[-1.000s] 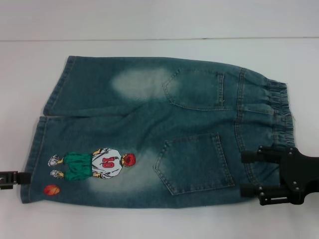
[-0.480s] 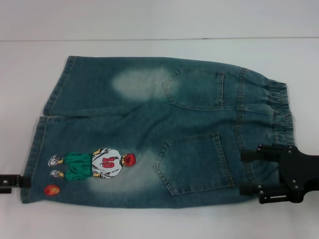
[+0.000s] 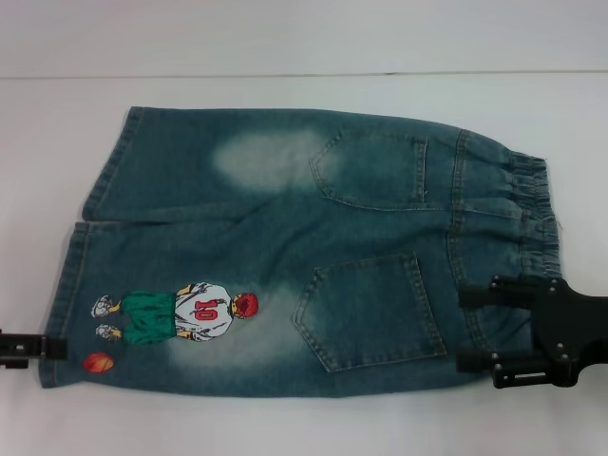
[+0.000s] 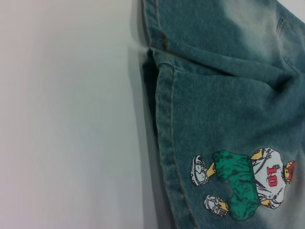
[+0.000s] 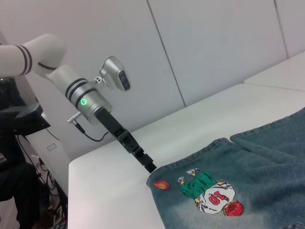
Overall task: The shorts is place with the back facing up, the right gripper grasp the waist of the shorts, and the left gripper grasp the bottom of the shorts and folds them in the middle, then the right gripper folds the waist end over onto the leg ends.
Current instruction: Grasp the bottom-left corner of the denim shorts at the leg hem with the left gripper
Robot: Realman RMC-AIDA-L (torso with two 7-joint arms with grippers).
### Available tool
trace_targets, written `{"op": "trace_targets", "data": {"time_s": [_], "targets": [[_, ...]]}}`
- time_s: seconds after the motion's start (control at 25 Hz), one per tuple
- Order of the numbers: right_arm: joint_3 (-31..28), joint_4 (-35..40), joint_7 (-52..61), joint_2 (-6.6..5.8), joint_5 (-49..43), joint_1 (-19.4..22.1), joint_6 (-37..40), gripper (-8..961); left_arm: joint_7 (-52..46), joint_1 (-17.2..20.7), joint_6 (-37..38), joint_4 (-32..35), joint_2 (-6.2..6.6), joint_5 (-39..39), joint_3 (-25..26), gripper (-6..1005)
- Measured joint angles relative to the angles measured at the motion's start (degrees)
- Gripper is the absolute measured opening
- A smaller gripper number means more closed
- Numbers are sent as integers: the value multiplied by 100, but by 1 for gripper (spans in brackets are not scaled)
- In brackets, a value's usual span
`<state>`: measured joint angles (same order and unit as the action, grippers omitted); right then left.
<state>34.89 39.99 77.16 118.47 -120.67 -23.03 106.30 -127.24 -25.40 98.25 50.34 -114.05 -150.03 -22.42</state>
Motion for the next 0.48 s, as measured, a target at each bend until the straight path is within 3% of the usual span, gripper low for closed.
{"op": "trace_targets", "data": {"time_s": [0.48], "targets": [[0,0,0,0,0,-24,1,856,-3,-21,-71,-121,-6,0,-109,840]]}}
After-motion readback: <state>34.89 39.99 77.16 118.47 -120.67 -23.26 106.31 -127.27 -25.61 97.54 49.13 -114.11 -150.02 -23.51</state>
